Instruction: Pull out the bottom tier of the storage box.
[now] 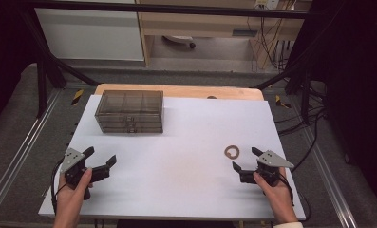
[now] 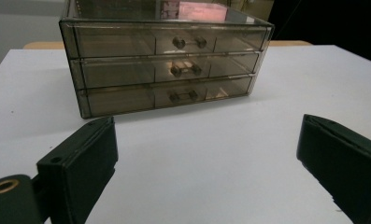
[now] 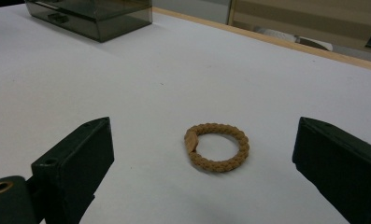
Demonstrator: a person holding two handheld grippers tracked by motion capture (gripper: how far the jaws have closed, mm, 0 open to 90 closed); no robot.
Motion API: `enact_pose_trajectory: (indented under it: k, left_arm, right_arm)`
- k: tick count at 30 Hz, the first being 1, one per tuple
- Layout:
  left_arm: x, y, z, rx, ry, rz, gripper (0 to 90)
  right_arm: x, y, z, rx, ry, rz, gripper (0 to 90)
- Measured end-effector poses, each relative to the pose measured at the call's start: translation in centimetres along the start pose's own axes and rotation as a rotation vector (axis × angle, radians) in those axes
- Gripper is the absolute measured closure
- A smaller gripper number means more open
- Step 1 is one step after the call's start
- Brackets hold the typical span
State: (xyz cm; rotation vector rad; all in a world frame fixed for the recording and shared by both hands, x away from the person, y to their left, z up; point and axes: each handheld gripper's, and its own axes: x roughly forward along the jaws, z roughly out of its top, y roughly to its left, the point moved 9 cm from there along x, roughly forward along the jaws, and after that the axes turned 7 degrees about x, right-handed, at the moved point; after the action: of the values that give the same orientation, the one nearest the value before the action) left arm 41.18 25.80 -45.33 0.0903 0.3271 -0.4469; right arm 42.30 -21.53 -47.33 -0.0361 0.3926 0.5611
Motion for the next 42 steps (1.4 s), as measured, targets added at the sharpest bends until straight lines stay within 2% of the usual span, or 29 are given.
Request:
enact_pose_trajectory:
  k: [4,6,8,12,14,17,22,25,28,30,32,35,42]
  left_arm:
    - [0.1,-0.5,0.0,0.027,0.024,0.007,4.8]
    - [0.1,-0.8,0.0,0.064,0.038,0.029,4.9]
    - [0.0,-1.2,0.0,0.092,0.047,0.031,5.2]
    - [-0.3,-1.8,-0.3,0.097,0.066,0.033,4.6]
    - [-0.4,-2.2,-0.5,0.128,0.091,0.041,5.3]
    - [-0.4,-2.5,-0.5,0.146,0.100,0.048,5.3]
    - [0.1,-3.3,-0.7,0.192,0.133,0.040,5.3]
    - [0.4,-3.9,-0.5,0.227,0.148,0.022,5.8]
    - [1.0,-4.4,0.0,0.280,0.163,0.010,6.0]
    - [1.5,-4.7,0.2,0.332,0.188,0.005,6.2]
    - [2.2,-4.9,0.6,0.362,0.210,-0.010,6.1]
    - [3.5,-4.9,1.2,0.440,0.240,-0.002,6.4]
    - [6.6,-4.6,1.9,0.533,0.287,-0.005,6.8]
  right_arm:
    - [0.1,0.5,-0.1,-0.009,0.007,0.009,5.5]
    - [0.2,0.8,-0.2,-0.016,0.019,0.015,5.2]
    - [0.3,0.9,-0.3,-0.022,0.030,0.017,5.0]
    - [0.1,0.9,-0.3,-0.017,0.042,-0.001,4.8]
    - [-0.1,0.8,-0.2,-0.006,0.045,-0.011,4.5]
    - [-0.2,0.6,-0.2,0.000,0.046,-0.016,4.5]
    - [-0.1,0.5,-0.3,0.021,0.058,-0.023,4.0]
    - [-0.2,0.3,-0.3,0.027,0.060,-0.026,3.9]
    - [-0.2,0.3,-0.3,0.027,0.061,-0.029,3.7]
    - [-0.2,0.3,-0.4,0.028,0.067,-0.028,3.6]
    - [-0.1,0.4,-0.5,0.022,0.072,-0.028,3.6]
    - [-0.1,0.5,-0.5,0.022,0.075,-0.022,4.2]
    - [-0.1,0.4,-0.5,0.025,0.079,-0.021,4.7]
